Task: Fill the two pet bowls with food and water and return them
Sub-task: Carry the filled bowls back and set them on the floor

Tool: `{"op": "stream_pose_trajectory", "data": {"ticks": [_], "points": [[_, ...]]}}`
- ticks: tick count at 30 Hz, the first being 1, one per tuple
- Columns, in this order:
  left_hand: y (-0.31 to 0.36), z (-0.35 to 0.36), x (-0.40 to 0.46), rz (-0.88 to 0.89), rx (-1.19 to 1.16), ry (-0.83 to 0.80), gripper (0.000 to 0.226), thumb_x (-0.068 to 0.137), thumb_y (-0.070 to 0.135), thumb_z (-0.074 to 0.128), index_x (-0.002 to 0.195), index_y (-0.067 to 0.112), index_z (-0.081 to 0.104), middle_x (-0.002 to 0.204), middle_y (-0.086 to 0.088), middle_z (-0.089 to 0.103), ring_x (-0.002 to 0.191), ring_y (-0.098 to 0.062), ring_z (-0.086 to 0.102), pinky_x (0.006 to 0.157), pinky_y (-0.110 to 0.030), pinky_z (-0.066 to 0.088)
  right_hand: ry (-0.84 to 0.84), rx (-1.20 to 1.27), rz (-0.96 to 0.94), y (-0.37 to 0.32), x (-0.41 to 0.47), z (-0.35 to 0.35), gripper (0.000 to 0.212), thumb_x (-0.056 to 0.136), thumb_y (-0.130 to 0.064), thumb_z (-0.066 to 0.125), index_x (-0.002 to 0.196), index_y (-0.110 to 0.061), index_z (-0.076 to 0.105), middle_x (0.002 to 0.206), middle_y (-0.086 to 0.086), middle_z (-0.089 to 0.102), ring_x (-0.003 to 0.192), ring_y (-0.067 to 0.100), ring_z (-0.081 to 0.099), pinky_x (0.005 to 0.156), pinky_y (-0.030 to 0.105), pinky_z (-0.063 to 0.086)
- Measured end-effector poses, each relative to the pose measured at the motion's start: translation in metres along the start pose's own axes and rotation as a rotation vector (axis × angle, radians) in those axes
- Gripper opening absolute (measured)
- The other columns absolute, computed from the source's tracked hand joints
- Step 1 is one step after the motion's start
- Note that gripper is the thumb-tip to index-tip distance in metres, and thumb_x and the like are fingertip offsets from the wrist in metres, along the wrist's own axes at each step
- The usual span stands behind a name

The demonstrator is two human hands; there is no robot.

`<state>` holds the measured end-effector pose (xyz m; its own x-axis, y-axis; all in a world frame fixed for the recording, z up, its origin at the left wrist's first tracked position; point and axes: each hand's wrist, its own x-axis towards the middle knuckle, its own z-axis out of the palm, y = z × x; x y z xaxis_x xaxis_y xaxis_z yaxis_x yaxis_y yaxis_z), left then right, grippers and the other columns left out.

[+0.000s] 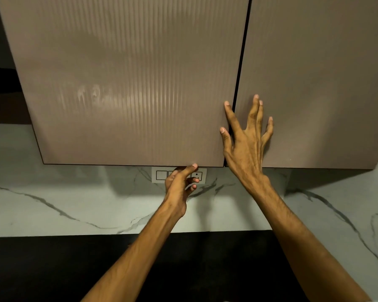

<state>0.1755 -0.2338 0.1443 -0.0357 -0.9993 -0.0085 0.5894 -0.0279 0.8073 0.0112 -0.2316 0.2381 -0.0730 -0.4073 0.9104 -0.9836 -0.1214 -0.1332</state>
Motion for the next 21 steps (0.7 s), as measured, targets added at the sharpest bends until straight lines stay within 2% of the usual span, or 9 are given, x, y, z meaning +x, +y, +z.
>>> {"op": "stream_pose_trajectory", "data": {"ticks": [8, 12, 17, 21], "points": [[-0.01, -0.014, -0.011, 0.009, 0.096, -0.032, 0.037, 0.086, 0.013, 0.081, 0.119, 0.003, 0.069, 0.099, -0.009, 0.075, 0.065, -0.016, 0.061, 0.061, -0.027, 0.05, 0.008, 0.092, 0.002, -0.003, -0.042, -0.004, 0.055, 0.108, -0.04, 0.054, 0.16, -0.031, 0.04, 0.172, 0.025, 0.01, 0.161, 0.036, 0.009, 0.125, 0.063, 0.009], [-0.025, -0.027, -0.02, 0.019, 0.198, -0.037, 0.029, 0.086, 0.013, 0.081, 0.112, 0.009, 0.071, 0.092, -0.004, 0.078, 0.063, -0.016, 0.062, 0.06, -0.026, 0.052, -0.003, 0.177, -0.003, -0.005, -0.077, -0.007, 0.054, 0.105, -0.037, 0.057, 0.156, -0.023, 0.048, 0.171, 0.022, 0.017, 0.16, 0.034, 0.015, 0.127, 0.06, 0.01], [-0.045, -0.041, -0.028, 0.036, 0.303, -0.031, 0.032, 0.085, 0.014, 0.082, 0.113, 0.005, 0.071, 0.093, -0.009, 0.074, 0.065, -0.017, 0.063, 0.062, -0.027, 0.052, -0.09, 0.258, 0.037, -0.007, -0.114, -0.007, 0.054, 0.103, -0.035, 0.061, 0.154, -0.017, 0.05, 0.171, 0.018, 0.021, 0.16, 0.03, 0.018, 0.126, 0.059, 0.014], [-0.067, -0.056, -0.036, 0.03, 0.385, -0.019, 0.029, 0.084, 0.015, 0.084, 0.109, 0.009, 0.072, 0.082, 0.0, 0.074, 0.064, -0.014, 0.065, 0.06, -0.023, 0.053, -0.179, 0.309, 0.081, -0.004, -0.152, -0.003, 0.054, 0.103, -0.03, 0.065, 0.153, -0.015, 0.051, 0.171, 0.016, 0.024, 0.16, 0.029, 0.02, 0.127, 0.054, 0.015]]}}
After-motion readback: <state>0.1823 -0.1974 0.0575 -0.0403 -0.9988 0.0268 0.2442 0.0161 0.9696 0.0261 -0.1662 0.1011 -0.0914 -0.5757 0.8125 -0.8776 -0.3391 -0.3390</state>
